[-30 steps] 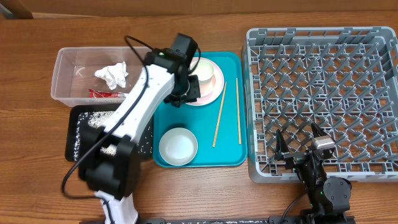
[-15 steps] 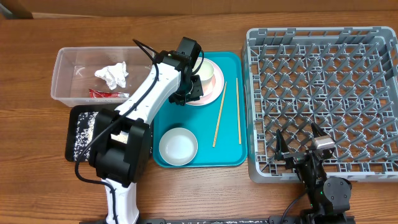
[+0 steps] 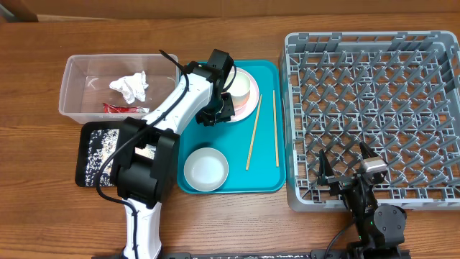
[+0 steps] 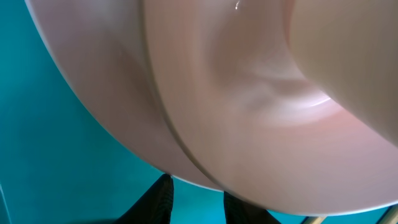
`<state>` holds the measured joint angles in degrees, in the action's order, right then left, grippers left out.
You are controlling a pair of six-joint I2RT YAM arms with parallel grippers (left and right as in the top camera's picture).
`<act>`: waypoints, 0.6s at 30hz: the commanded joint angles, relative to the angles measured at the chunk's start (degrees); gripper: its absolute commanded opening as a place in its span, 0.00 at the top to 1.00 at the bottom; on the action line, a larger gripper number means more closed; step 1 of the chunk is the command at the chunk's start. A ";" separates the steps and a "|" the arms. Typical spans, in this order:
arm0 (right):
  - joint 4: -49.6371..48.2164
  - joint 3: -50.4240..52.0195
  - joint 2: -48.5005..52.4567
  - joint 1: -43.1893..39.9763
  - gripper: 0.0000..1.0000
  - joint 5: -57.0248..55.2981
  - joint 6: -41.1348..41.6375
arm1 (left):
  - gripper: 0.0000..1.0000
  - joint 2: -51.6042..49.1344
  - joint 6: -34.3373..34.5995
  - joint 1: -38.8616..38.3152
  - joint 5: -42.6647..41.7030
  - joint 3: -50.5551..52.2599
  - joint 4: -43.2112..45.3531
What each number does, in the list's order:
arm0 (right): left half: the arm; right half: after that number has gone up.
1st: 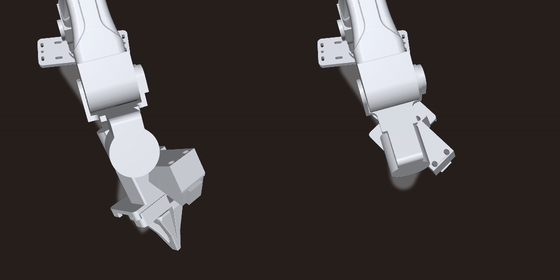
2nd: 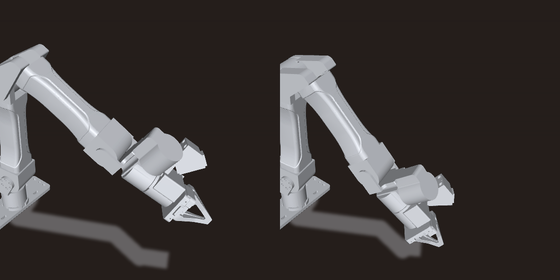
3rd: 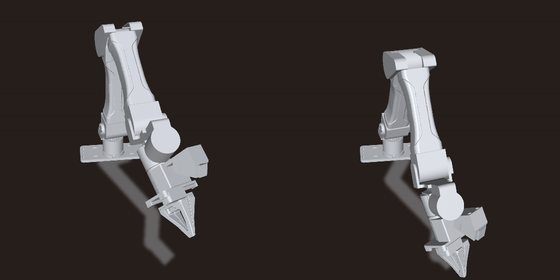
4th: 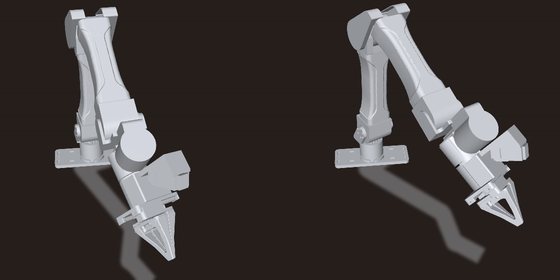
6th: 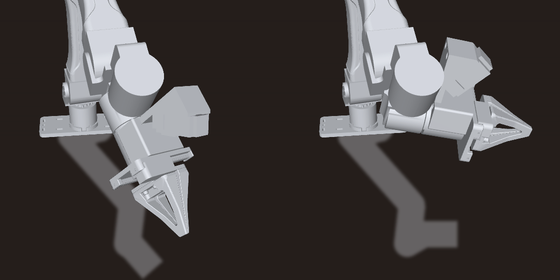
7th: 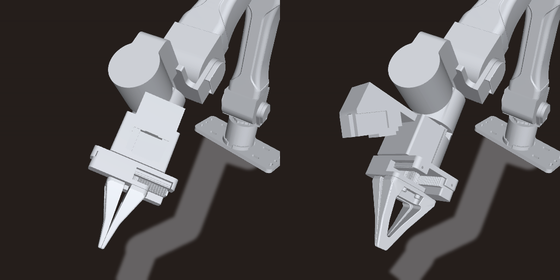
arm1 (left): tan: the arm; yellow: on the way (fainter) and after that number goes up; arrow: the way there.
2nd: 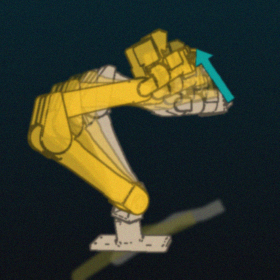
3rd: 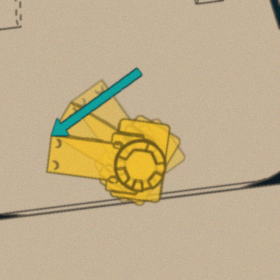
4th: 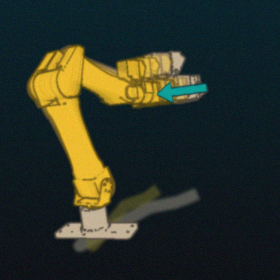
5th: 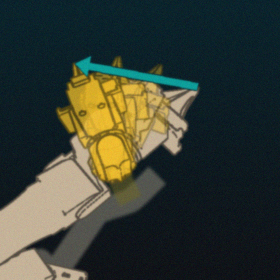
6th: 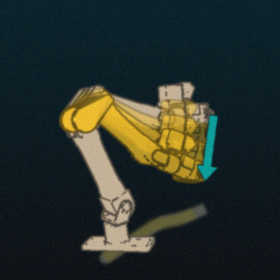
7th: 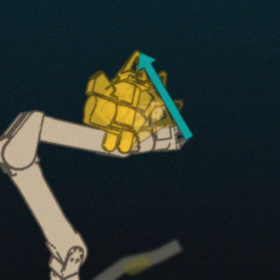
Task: Sort waste into correct bins and load items into the dishwasher
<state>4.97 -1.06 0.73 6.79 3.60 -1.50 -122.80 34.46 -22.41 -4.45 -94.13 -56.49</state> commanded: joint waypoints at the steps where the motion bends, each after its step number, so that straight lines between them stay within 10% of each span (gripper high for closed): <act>1: -0.39 0.61 -0.55 -0.07 0.00 -0.11 -0.17 | 0.70 -1.60 0.72 0.26 0.59 -0.35 0.35; 18: -0.39 0.61 -0.55 -0.07 0.00 -0.11 -0.17 | 0.55 -1.60 4.00 0.28 1.38 -0.35 -1.90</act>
<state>4.95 -1.06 0.73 6.79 3.64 -1.52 -122.80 35.46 -22.37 -4.40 -94.13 -58.30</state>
